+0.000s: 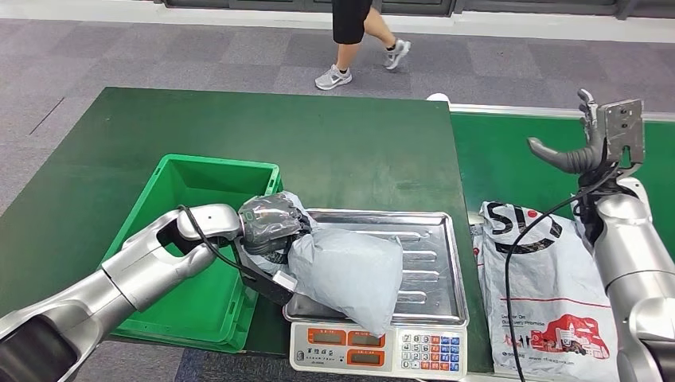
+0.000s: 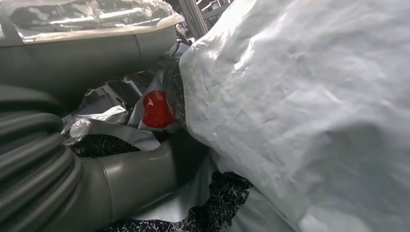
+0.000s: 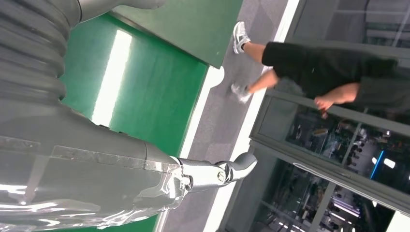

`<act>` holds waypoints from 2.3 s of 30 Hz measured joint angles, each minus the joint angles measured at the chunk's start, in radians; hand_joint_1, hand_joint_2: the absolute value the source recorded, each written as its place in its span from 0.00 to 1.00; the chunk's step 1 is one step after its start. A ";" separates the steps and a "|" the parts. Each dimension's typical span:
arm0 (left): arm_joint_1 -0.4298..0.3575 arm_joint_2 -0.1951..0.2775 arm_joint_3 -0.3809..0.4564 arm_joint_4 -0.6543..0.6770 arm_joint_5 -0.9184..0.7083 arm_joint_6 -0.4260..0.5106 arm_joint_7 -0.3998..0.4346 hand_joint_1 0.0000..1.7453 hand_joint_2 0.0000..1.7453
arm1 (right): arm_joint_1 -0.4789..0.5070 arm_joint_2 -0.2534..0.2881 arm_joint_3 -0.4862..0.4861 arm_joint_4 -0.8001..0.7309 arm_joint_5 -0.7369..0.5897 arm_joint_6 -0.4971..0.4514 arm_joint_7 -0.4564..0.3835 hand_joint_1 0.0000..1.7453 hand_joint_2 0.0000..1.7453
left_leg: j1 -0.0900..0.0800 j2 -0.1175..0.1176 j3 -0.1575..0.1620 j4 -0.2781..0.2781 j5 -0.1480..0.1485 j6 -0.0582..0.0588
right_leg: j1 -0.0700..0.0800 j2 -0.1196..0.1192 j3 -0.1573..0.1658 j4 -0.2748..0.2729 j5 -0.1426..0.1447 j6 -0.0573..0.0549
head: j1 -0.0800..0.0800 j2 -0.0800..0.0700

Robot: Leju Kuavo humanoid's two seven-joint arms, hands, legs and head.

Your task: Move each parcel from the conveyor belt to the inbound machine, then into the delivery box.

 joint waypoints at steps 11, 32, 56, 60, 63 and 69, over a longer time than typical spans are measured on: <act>0.017 0.002 0.001 -0.004 -0.020 0.057 0.034 1.00 1.00 | -0.005 0.000 -0.001 0.001 -0.001 0.001 -0.003 0.00 1.00 | 0.000 -0.001 0.000 0.000 0.000 0.000 | 0.000 -0.001 0.001 0.000 0.000 0.000 | 0.000 0.000; -0.154 -0.030 0.124 -0.152 -0.257 0.080 0.208 1.00 1.00 | -0.015 0.009 -0.024 0.011 -0.018 -0.028 0.008 0.00 1.00 | -0.001 -0.001 -0.001 0.001 0.001 0.001 | -0.001 -0.001 -0.001 0.000 0.000 0.000 | 0.000 0.000; -0.022 0.225 0.359 -0.205 -0.189 0.072 0.242 1.00 1.00 | 0.097 -0.077 -0.081 -0.051 -0.056 -0.005 -0.003 0.00 1.00 | 0.000 0.000 -0.001 -0.001 0.001 0.000 | 0.000 0.001 -0.002 0.000 0.000 0.000 | 0.000 0.000; 0.026 0.277 0.428 -0.207 -0.158 0.070 0.233 1.00 1.00 | 0.170 -0.094 -0.116 -0.113 -0.065 -0.007 0.000 0.00 1.00 | 0.000 0.000 -0.002 -0.001 0.001 0.000 | 0.000 0.000 -0.002 0.000 -0.001 0.000 | 0.000 0.000; 0.050 0.301 0.478 -0.203 -0.115 0.062 0.225 1.00 1.00 | 0.221 -0.110 -0.151 -0.157 -0.071 -0.005 0.005 0.00 1.00 | 0.000 -0.001 -0.002 -0.001 0.001 0.000 | 0.000 -0.001 -0.002 0.000 -0.001 0.000 | 0.000 0.000; 0.103 0.320 0.555 -0.198 -0.039 0.052 0.220 1.00 1.00 | 0.300 -0.130 -0.220 -0.225 -0.076 0.000 0.010 0.00 1.00 | 0.000 -0.001 -0.002 -0.001 0.000 0.001 | -0.001 -0.001 -0.002 0.000 -0.001 0.000 | 0.000 0.000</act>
